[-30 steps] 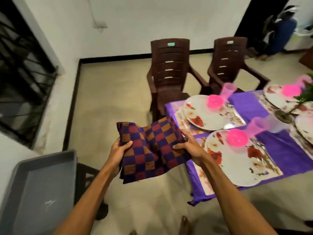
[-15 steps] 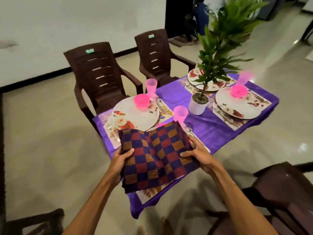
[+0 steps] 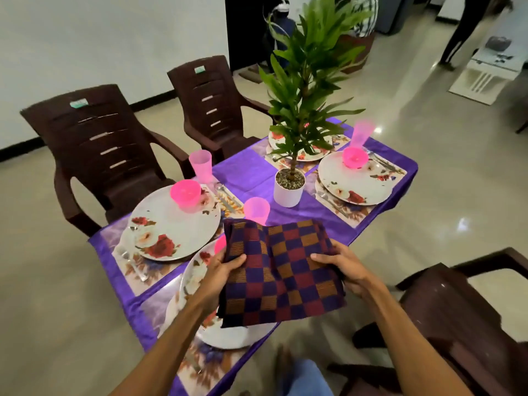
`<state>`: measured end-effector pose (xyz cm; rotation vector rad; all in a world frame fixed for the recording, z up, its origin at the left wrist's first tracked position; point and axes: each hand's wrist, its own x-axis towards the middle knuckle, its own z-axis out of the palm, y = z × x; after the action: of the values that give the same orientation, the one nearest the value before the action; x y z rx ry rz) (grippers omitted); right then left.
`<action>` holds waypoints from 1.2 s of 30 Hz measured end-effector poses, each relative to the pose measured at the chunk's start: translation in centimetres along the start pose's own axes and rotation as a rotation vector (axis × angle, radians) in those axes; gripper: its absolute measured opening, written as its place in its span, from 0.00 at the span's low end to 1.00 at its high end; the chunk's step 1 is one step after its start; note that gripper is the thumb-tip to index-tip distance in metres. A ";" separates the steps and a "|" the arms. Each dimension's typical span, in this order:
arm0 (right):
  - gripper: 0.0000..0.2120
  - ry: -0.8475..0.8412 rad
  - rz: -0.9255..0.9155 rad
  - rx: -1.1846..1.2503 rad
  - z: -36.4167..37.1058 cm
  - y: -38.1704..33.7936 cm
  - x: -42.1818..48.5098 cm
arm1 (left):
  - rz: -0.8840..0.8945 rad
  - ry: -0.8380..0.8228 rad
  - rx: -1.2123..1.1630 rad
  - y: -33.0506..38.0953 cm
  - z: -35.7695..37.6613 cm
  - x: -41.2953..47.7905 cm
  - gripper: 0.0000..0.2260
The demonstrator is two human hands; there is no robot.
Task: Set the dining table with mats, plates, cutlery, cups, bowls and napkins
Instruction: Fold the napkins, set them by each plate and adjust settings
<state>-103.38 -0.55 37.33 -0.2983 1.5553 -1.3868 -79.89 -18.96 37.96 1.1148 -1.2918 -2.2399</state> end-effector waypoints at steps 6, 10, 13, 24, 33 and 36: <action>0.25 -0.057 0.036 -0.048 -8.5 -3.3 5.5 | 0.002 0.022 -0.002 -2.7 5.9 5.2 0.15; 0.28 -0.106 0.089 -0.094 -14.0 -5.3 10.6 | -0.035 0.128 -0.047 -4.9 10.7 8.6 0.16; 0.28 -0.155 0.128 -0.130 -17.5 -6.8 13.5 | -0.082 0.257 -0.087 -6.3 14.3 10.4 0.16; 0.23 -0.167 0.150 -0.361 -21.3 -10.0 19.1 | -0.139 0.422 -0.127 -7.8 19.6 15.5 0.17; 0.25 -0.114 0.181 -0.524 -21.1 -9.1 22.5 | -0.036 0.565 -0.121 -7.8 20.2 16.9 0.15; 0.27 -0.121 0.171 -0.579 -21.2 -9.1 23.5 | -0.033 0.635 -0.098 -8.1 20.7 17.4 0.15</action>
<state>-134.81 -7.40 30.38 -0.5711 1.8084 -0.7508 -105.94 -13.10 28.98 1.6322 -0.8881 -1.7168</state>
